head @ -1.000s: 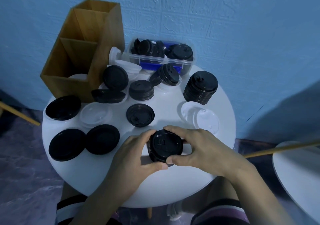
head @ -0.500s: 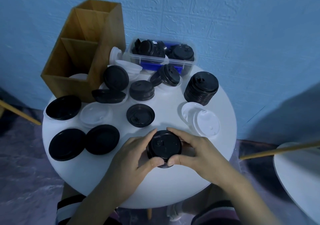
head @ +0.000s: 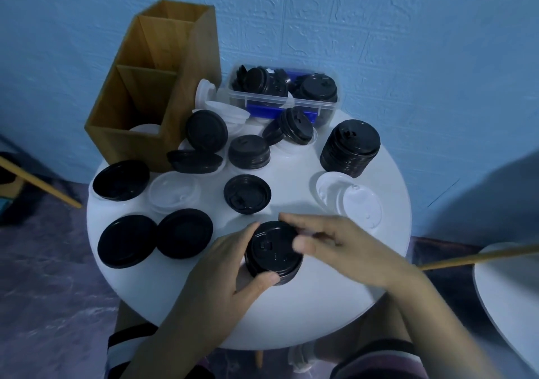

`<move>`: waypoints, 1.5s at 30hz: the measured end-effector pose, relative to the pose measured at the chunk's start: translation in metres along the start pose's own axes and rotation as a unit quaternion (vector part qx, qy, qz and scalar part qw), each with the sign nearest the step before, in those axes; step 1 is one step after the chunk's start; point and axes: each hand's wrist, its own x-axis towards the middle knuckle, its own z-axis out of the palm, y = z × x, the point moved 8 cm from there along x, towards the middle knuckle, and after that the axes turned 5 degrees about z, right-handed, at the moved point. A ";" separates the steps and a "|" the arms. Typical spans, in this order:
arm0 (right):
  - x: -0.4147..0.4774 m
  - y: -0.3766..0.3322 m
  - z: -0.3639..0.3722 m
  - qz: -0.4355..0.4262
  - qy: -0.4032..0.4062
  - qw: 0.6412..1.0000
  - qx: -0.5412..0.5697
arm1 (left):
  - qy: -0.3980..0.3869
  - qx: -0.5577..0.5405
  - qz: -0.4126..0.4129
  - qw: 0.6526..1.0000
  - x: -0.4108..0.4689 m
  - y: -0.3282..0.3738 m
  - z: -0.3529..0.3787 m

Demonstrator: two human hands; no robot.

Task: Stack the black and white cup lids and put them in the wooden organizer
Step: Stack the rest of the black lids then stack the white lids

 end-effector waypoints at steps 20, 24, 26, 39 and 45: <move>0.020 -0.030 -0.038 -0.004 0.139 0.959 0.246 | 0.023 -0.018 -0.005 1.000 0.000 -0.009 -0.004; 0.008 -0.019 -0.030 0.043 0.102 0.973 0.202 | 0.010 -0.009 -0.001 1.000 0.005 -0.009 0.000; 0.006 -0.014 -0.023 0.049 0.098 0.982 0.156 | 0.011 -0.004 0.003 1.000 0.006 -0.006 0.000; -0.013 -0.014 -0.015 0.055 0.139 0.988 0.020 | 0.014 0.022 0.008 1.000 0.006 -0.006 0.001; -0.021 -0.015 -0.022 0.060 0.114 0.990 0.056 | 0.009 0.016 0.001 1.000 0.005 -0.007 0.002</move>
